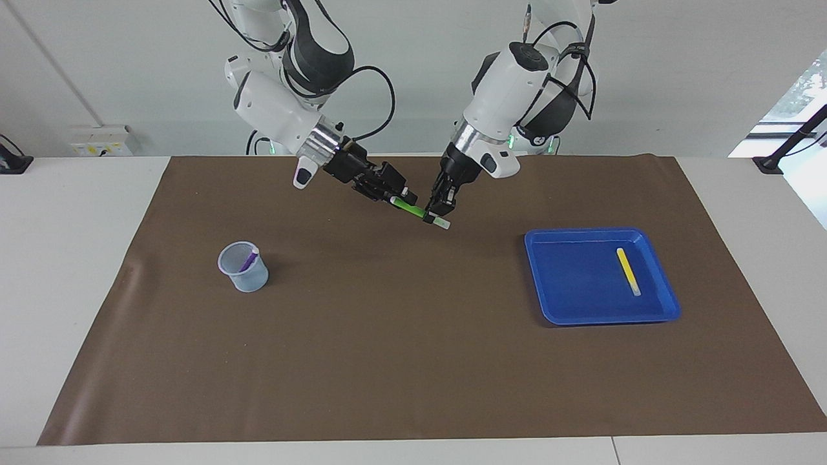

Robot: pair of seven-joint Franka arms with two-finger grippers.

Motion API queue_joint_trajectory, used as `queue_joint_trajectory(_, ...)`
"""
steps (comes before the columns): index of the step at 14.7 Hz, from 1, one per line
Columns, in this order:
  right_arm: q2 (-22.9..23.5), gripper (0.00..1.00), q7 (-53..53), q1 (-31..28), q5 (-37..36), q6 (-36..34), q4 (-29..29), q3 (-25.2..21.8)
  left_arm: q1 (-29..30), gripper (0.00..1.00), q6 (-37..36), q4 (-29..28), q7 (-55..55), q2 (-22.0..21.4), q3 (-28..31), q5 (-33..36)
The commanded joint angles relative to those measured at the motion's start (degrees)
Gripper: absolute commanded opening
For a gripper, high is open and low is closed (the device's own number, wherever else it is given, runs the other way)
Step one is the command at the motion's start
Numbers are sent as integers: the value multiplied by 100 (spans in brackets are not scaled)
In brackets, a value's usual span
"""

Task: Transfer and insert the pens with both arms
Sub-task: 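Grasp the green pen with the right gripper, then open the left gripper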

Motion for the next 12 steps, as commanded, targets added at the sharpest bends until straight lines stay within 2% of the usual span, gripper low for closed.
queue_joint_trajectory(1, -140, 0, -39, -24, 116, 15, -36, 28, -94, 0, 46, -161, 17, -69, 19, -95)
queue_joint_trajectory(6, -140, 0, -65, -67, 55, -91, -36, 19, -94, 0, 20, -161, 60, -78, 19, -86)
queue_joint_trajectory(7, -140, 0, -74, -76, 29, -161, -27, 11, -94, 15, 20, -153, 78, -78, 27, -77)
queue_joint_trajectory(8, -140, 0, -101, -85, -41, -205, -18, 11, -94, 88, 11, -153, 122, -87, 36, -7)
queue_joint_trajectory(9, -131, 0, -109, -85, -129, -223, -9, 11, -67, 100, 2, -153, 374, -121, 45, 54)
queue_joint_trajectory(11, -113, 0, -136, -103, -401, -327, 34, -7, 81, 100, -426, -153, 1514, -218, 54, 64)
queue_joint_trajectory(12, -79, 0, -188, -251, -750, -598, 191, -7, 213, 100, -620, -153, 2033, -236, 62, 64)
